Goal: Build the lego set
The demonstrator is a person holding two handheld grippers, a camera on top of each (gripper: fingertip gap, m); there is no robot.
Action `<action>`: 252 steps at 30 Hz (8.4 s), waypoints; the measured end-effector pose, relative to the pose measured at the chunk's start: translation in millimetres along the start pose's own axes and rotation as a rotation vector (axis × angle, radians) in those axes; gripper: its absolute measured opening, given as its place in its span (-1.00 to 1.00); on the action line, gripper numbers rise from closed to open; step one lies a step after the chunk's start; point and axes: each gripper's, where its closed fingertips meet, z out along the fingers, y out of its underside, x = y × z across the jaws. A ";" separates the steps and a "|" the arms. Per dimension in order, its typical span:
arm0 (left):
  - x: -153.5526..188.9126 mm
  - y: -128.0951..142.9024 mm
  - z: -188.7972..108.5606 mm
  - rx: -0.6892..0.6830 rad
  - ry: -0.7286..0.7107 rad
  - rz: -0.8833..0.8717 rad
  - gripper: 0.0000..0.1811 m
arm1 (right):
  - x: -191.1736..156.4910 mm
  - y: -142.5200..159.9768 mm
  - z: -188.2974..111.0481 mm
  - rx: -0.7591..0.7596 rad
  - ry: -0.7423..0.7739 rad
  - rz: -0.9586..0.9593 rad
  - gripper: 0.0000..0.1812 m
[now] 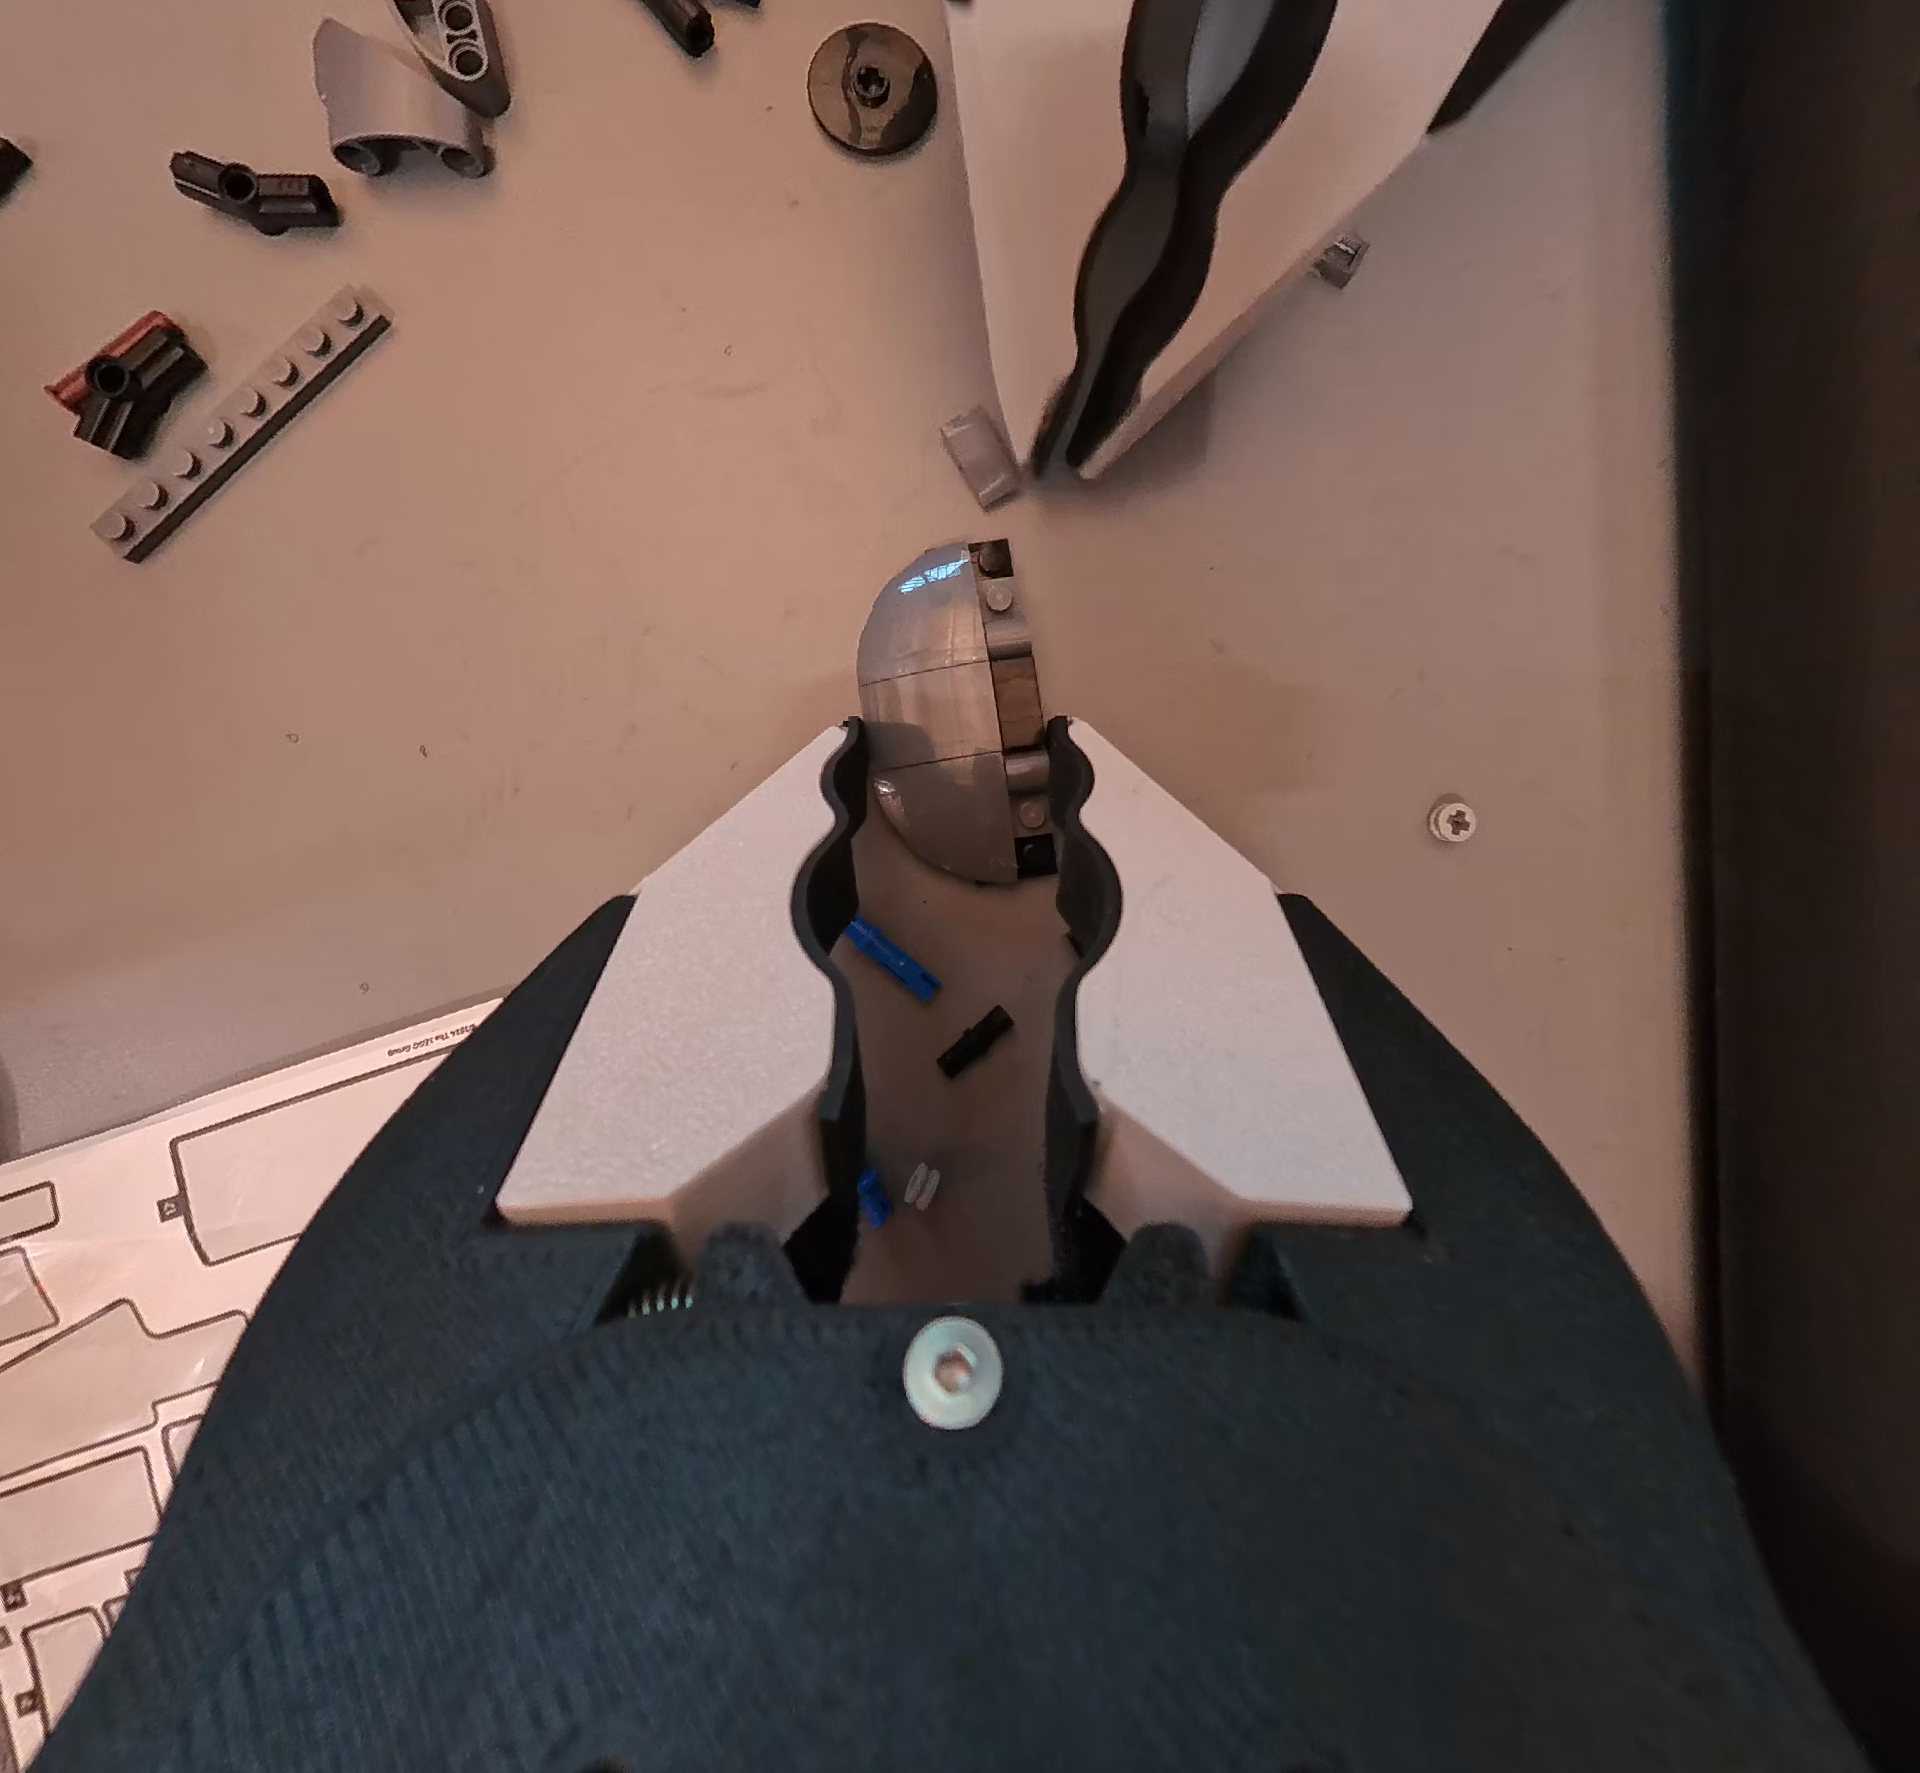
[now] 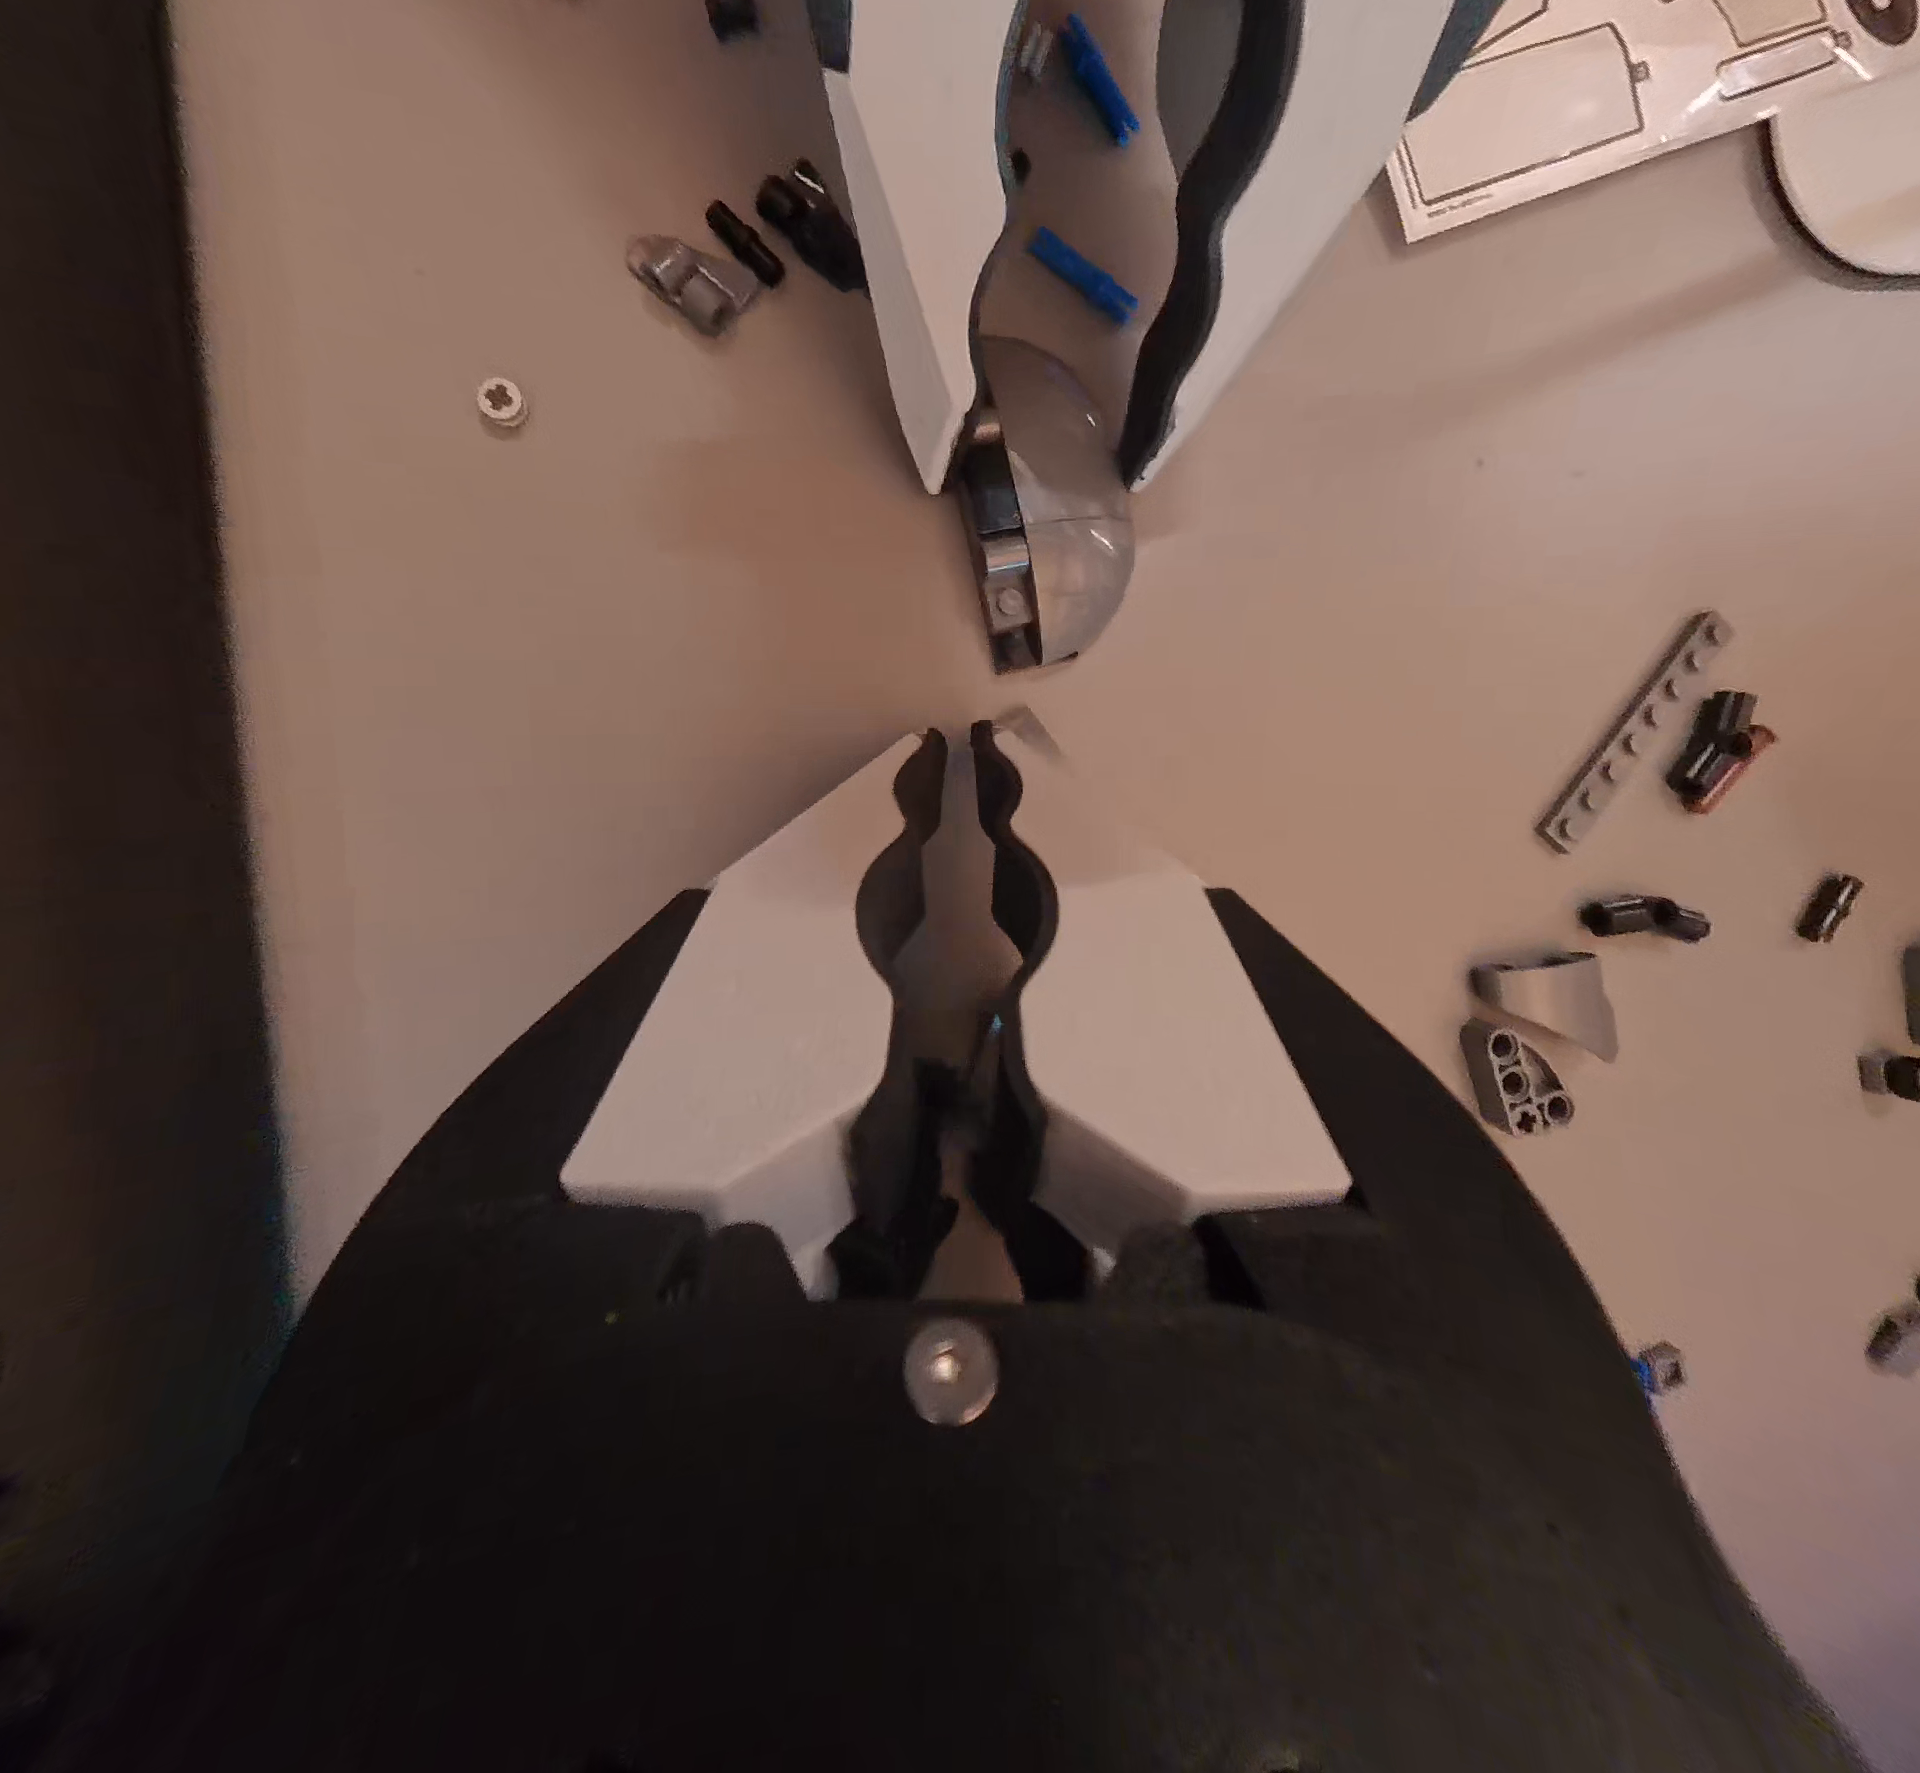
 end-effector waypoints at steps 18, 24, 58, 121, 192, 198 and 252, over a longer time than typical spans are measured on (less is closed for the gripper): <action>0.1 -0.1 0.1 -0.002 -0.002 0.002 -0.65 | 13.5 5.8 0.9 -0.003 0.050 0.014 -0.94; 0.1 -0.3 0.3 -0.002 -0.002 0.002 -0.64 | 12.9 -3.6 -1.8 0.052 0.023 0.070 -0.94; -0.3 -0.7 0.1 0.004 0.002 -0.012 -0.61 | -19.2 -17.2 12.4 0.047 -0.108 0.004 -0.92; 15.4 -52.0 -22.3 0.133 -0.299 0.416 -0.93 | 6.5 -42.4 -32.1 0.393 -0.268 0.349 -0.94; 5.6 -70.0 -49.6 0.470 0.062 -0.084 -0.94 | 27.4 -51.3 -46.0 0.393 0.110 0.043 -0.89; 5.4 -68.0 -47.9 0.463 0.074 -0.094 -0.94 | 24.7 -53.9 -44.7 0.391 0.115 0.017 -0.91; -4.0 -72.8 -31.9 0.169 -0.573 0.520 -0.93 | 22.0 -41.3 -50.2 0.451 -0.201 0.364 -0.98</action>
